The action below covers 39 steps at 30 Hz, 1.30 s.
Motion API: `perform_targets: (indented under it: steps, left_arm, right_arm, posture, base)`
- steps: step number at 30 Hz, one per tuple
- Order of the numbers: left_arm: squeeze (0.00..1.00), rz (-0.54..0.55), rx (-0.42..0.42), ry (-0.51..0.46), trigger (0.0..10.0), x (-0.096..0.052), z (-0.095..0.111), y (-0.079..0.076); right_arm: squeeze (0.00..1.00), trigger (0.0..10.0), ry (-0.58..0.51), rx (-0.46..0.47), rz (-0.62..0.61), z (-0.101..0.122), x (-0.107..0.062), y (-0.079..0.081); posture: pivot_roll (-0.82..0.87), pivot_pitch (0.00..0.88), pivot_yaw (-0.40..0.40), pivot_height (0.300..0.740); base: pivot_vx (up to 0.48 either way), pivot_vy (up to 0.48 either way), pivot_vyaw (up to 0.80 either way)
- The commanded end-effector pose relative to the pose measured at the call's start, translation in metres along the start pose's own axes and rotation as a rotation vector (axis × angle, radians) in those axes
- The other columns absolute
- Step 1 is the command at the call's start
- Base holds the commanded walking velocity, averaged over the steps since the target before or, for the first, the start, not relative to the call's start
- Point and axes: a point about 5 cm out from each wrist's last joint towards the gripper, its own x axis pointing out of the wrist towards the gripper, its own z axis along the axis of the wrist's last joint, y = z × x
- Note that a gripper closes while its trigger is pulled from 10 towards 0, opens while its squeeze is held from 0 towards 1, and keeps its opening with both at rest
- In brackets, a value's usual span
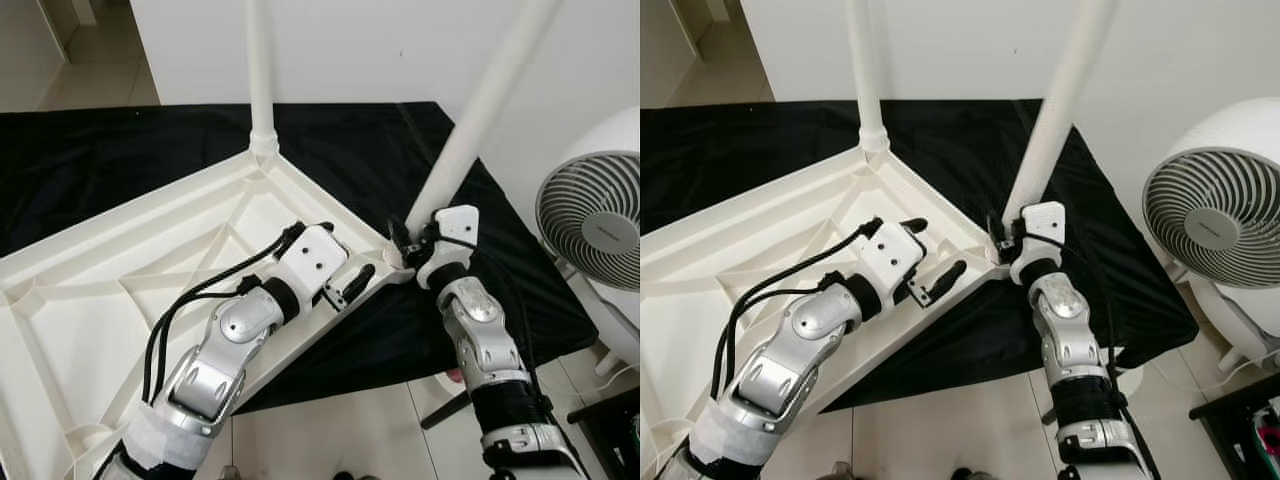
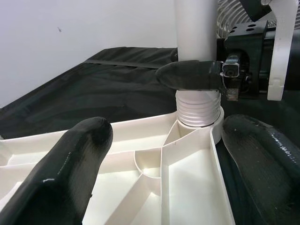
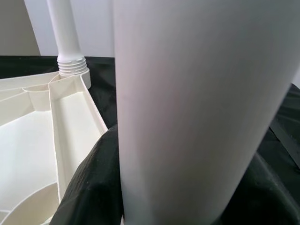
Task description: Building children table
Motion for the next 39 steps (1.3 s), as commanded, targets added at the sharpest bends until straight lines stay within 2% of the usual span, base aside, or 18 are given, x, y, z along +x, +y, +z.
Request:
perform_targets:
  steps: [1,8,12,15,19,23,26,27,28,29,32,39]
  left_arm:
    - [0.0,0.003,0.008,0.006,10.0,-0.001,0.001,0.001]
    - [0.0,0.002,0.01,0.005,10.0,-0.001,0.002,0.001]
    - [0.0,0.003,0.011,0.004,10.0,-0.001,0.002,0.002]
    - [0.0,0.006,0.011,0.004,10.0,-0.001,0.002,0.002]
    - [0.0,0.009,0.011,0.004,10.0,-0.001,0.002,0.002]
    - [0.0,0.012,0.013,0.002,10.0,-0.001,0.002,0.002]
    - [0.0,0.014,0.011,0.002,10.0,-0.001,0.002,0.002]
    - [0.0,0.015,0.013,0.003,10.0,-0.001,0.002,0.002]
    - [0.0,0.015,0.013,0.003,10.0,-0.001,0.002,0.002]
    - [0.0,0.015,0.014,0.003,10.0,-0.001,0.003,0.002]
    - [0.0,0.016,0.014,0.004,10.0,-0.002,0.002,0.002]
    - [0.0,0.014,0.015,0.003,10.0,-0.002,0.003,0.003]
  right_arm:
    - [0.0,10.0,0.199,0.04,-0.081,-0.04,-0.015,-0.014]
    - [0.0,10.0,0.288,0.007,-0.043,-0.046,-0.006,-0.014]
    - [0.0,10.0,0.345,-0.072,0.037,-0.048,0.0,-0.009]
    - [0.0,10.0,0.379,-0.069,0.081,-0.05,0.003,-0.005]
    - [0.0,10.0,0.413,-0.114,0.151,-0.049,0.008,-0.002]
    - [0.0,10.0,0.431,-0.104,0.161,-0.05,0.009,-0.002]
    - [0.0,10.0,0.439,-0.048,0.15,-0.053,0.007,-0.003]
    - [0.0,10.0,0.446,-0.001,0.141,-0.055,0.005,-0.004]
    - [0.0,10.0,0.446,-0.001,0.141,-0.055,0.005,-0.004]
    - [0.0,10.0,0.45,0.052,0.127,-0.057,0.004,-0.005]
    - [0.0,10.0,0.4,0.117,0.062,-0.059,0.0,-0.01]
    - [0.0,10.0,0.334,0.181,0.007,-0.064,-0.011,-0.007]
  posture:
    - [0.18,0.118,-0.032,0.74]
    - [0.17,0.118,-0.029,0.74]
    - [0.18,0.116,-0.033,0.74]
    - [0.18,0.115,-0.034,0.74]
    - [0.18,0.113,-0.039,0.74]
    - [0.18,0.114,-0.042,0.74]
    - [0.18,0.114,-0.043,0.74]
    - [0.18,0.117,-0.042,0.74]
    - [0.18,0.117,-0.042,0.74]
    - [0.18,0.117,-0.042,0.74]
    - [0.18,0.118,-0.042,0.74]
    - [0.18,0.121,-0.038,0.74]
  base:
    - [0.0,0.0,0.0]
    - [0.0,0.0,0.0]
    - [0.0,0.0,0.0]
    - [0.0,0.0,0.0]
    - [0.0,0.0,0.0]
    - [0.0,0.0,0.0]
    - [0.0,0.0,0.0]
    - [0.0,0.0,0.0]
    - [0.0,0.0,0.0]
    - [0.0,0.0,0.0]
    - [0.0,0.0,0.0]
    - [0.0,0.0,0.0]
